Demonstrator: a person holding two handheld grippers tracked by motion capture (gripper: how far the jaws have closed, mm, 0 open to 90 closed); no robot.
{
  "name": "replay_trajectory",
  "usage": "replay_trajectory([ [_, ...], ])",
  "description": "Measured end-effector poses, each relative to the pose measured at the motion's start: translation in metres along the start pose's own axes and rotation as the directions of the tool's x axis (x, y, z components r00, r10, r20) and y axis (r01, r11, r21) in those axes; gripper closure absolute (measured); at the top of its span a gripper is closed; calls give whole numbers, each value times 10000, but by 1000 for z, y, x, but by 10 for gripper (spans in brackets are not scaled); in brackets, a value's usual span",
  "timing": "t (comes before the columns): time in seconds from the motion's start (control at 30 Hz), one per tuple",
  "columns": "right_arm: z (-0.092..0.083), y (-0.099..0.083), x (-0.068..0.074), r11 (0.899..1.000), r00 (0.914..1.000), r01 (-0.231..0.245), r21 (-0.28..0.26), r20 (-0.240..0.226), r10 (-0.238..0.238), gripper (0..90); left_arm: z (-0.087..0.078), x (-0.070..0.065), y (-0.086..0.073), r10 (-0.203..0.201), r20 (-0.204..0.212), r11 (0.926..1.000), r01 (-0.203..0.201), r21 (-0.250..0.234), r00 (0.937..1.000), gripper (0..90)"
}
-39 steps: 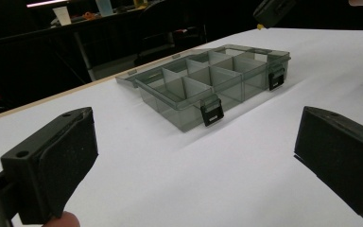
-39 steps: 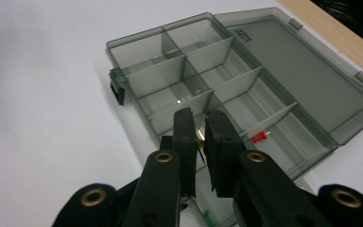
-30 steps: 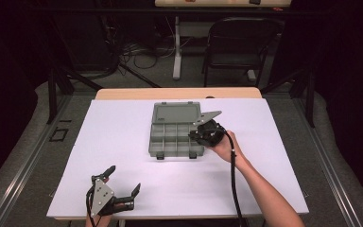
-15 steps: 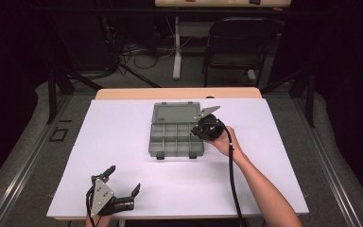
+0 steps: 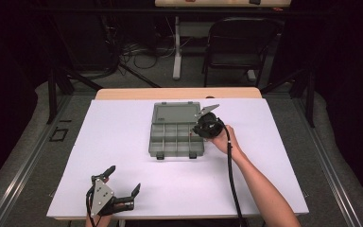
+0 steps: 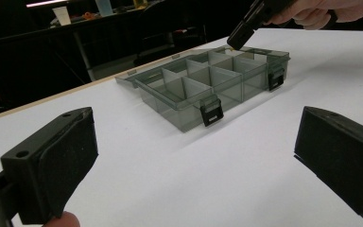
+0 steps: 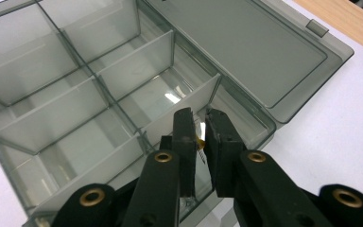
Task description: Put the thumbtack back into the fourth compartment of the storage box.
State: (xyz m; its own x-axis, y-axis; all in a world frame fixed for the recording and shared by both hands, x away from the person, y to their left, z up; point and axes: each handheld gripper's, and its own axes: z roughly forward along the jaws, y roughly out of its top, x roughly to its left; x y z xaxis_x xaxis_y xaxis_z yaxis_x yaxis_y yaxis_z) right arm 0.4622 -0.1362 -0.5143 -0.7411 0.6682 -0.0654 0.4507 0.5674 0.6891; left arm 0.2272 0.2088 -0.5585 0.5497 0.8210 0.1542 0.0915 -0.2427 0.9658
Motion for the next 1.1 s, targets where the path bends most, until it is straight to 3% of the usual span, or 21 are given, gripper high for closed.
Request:
replay_trajectory([
  [0.27,1,0,-3,9995,9995,-296,-147,-110,294,595,1,1,0,2,-7,10000,-2,3,10000,0],
  [0.63,-18,-4,-3,9981,9965,-445,-419,-720,414,208,1,0,0,-11,24,10000,11,20,10000,0],
  [0.8,-30,-10,6,9980,9948,-256,-578,-999,197,133,1,0,0,1,19,10000,-1,29,10000,0],
  [1.1,-50,-20,20,9954,9939,-24,-960,-1101,-82,73,1,-1,0,-25,-36,10000,25,6,10000,0],
])
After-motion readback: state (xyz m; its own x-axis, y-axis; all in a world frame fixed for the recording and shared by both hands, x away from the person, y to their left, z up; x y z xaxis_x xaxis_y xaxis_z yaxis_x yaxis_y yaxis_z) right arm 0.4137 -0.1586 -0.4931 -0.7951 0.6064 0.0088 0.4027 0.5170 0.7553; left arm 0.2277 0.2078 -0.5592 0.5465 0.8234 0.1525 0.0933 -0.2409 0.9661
